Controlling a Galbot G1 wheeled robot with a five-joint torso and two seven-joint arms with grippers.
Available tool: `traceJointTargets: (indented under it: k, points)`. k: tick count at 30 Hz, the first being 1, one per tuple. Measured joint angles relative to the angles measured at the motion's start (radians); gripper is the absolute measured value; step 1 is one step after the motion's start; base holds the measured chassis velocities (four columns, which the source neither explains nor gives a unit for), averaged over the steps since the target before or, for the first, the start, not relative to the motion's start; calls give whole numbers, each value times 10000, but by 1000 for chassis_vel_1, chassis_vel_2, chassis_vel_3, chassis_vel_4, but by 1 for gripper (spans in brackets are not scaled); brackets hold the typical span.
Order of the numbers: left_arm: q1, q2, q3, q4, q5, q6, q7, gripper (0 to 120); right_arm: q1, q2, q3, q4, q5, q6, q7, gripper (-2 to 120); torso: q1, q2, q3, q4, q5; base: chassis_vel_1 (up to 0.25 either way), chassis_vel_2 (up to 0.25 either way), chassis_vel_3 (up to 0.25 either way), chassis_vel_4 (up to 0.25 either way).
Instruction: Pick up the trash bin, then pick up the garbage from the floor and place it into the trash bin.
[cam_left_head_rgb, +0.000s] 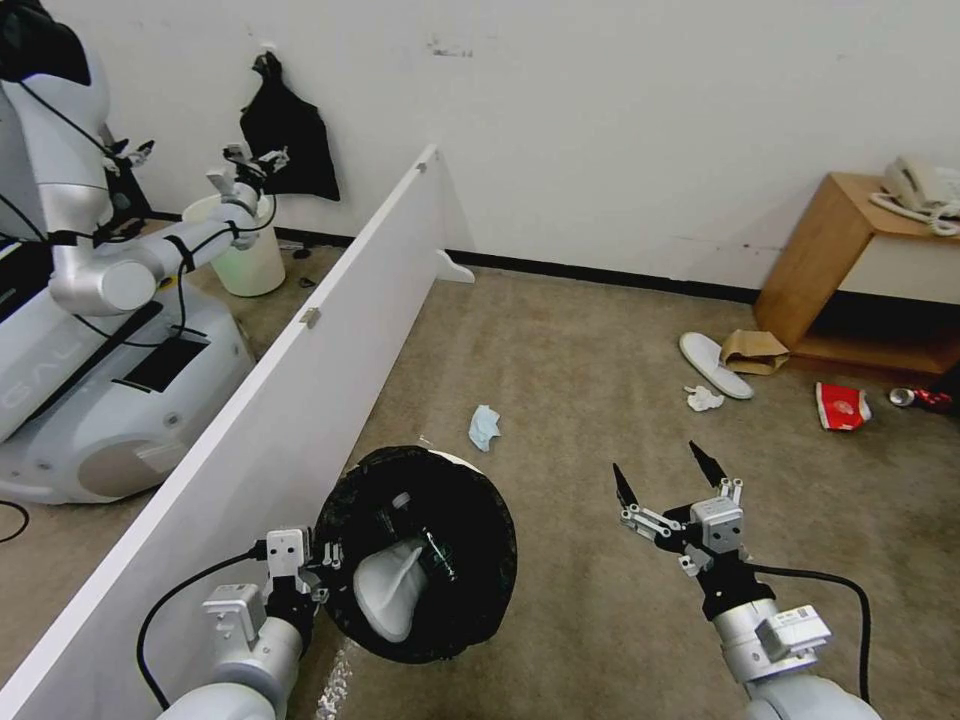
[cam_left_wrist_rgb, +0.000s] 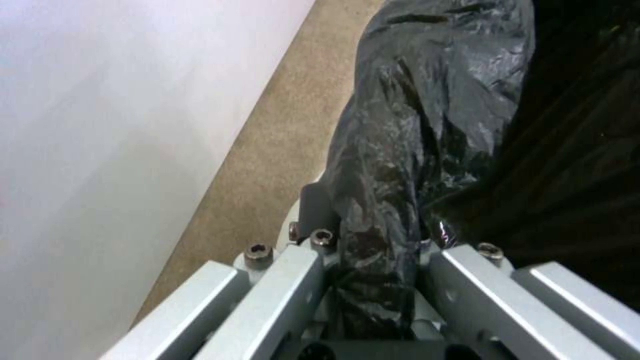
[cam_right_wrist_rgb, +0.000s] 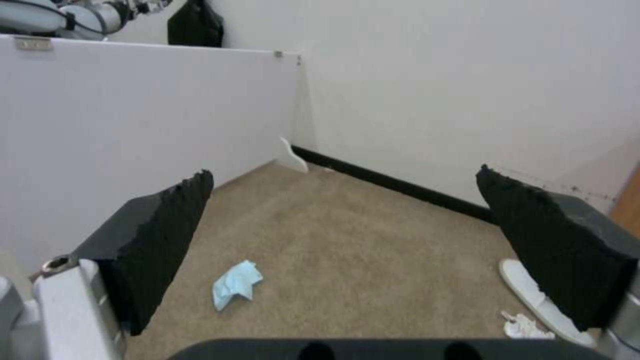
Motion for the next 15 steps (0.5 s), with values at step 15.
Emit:
traceJointTargets:
  k: [15]
  points:
    - [-190,19,-29,43,-40,-30,-39,2,-19,161,6,22,-156,16,-32,100,-1,0,9,1,0,0,0,0,0]
